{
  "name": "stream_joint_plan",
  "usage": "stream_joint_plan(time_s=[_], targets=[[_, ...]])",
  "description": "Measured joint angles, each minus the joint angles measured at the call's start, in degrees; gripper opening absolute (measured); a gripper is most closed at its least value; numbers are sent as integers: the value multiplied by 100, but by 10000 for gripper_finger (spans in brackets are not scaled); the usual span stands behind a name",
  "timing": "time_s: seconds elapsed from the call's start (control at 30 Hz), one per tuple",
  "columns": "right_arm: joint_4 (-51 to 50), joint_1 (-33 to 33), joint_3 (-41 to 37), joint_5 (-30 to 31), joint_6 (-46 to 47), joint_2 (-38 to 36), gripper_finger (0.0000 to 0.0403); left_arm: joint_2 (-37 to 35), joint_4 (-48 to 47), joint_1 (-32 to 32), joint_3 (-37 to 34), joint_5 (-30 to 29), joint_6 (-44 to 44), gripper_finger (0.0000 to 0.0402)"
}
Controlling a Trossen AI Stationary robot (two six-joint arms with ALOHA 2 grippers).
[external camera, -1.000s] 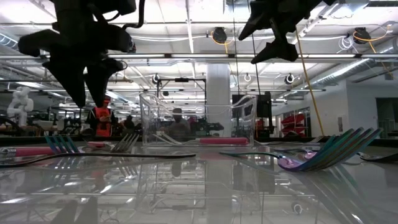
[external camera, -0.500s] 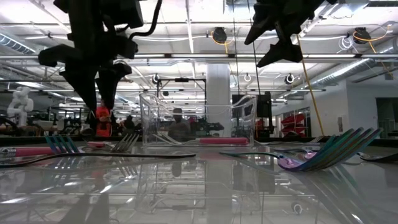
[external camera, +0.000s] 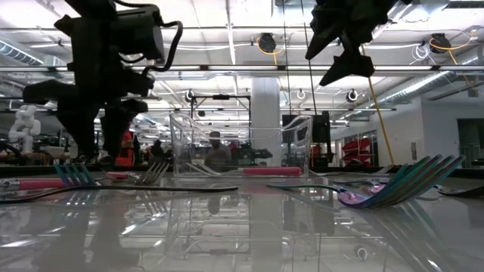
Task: Sort silverware by color (type)
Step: Put the pink fork into the middle transparent bin
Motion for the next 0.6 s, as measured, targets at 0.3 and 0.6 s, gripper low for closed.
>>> stream_joint_plan(time_s=[0.3,0.6], targets=[[-1,138,0,0,15,0,301,0,634,-4,-336,-8,-37,227],[-2,251,0,18,42,0,301,281,845,-3,-345,-42,116,227]])
